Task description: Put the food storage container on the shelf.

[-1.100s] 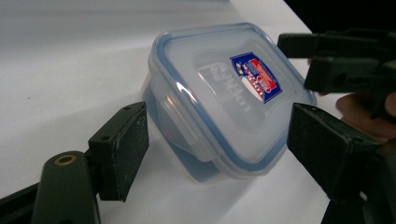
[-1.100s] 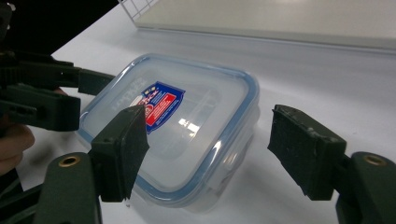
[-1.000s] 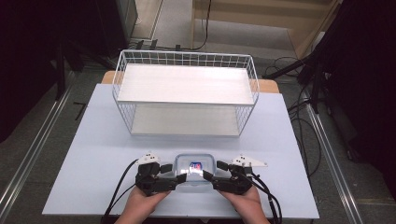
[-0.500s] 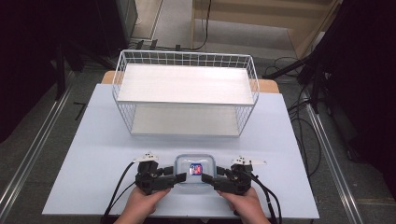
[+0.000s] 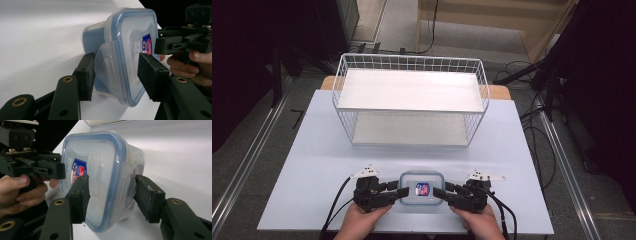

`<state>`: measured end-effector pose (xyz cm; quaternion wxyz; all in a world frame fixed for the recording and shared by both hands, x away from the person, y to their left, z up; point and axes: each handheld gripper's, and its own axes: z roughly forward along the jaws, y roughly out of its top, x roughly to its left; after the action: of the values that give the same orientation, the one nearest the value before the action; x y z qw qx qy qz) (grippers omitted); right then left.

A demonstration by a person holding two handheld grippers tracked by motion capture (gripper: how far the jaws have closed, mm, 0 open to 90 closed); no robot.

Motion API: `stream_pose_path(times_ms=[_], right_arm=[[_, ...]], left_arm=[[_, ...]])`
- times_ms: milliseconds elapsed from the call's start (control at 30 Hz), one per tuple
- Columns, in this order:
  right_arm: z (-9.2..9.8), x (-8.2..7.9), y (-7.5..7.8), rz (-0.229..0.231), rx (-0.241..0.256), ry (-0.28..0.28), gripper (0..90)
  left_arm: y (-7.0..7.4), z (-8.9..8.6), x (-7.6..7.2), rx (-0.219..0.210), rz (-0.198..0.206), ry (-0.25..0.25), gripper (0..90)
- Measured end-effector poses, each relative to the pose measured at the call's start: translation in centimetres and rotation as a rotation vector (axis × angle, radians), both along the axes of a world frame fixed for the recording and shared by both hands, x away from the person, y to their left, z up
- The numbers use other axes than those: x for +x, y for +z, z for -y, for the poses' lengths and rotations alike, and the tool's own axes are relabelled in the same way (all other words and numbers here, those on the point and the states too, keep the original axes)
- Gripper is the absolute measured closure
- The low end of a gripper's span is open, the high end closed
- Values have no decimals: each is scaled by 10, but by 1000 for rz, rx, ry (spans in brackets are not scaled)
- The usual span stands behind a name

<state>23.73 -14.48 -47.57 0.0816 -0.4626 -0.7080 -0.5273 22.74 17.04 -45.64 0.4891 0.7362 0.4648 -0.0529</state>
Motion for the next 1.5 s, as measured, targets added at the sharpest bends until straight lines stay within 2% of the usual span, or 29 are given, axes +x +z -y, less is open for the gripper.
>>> stream_pose_path(times_ms=[367,700,800,1100,1133,1167,1200,1400,1500], right_arm=[[3,-4,3,2,-2,5,509],[2,-6,5,57,-33,-3,502],[1,-8,6,92,-44,-10,494],[-1,-13,19,213,-56,-24,493],[-1,-15,23,245,-61,-28,493],[-1,-15,23,245,-61,-28,493],[-1,-17,27,279,-66,-38,493],[-1,-19,35,332,-63,-52,490],[-1,-20,38,343,-63,-53,488]], left_arm=[[5,6,-9,53,60,4,512],[5,11,-11,86,113,7,509],[8,12,-13,101,148,7,509],[19,14,-19,104,257,23,500],[20,14,-20,104,273,26,496],[22,15,-21,110,289,29,496],[24,15,-21,110,298,30,495],[31,17,-24,109,349,36,494],[35,17,-25,113,375,38,494]])
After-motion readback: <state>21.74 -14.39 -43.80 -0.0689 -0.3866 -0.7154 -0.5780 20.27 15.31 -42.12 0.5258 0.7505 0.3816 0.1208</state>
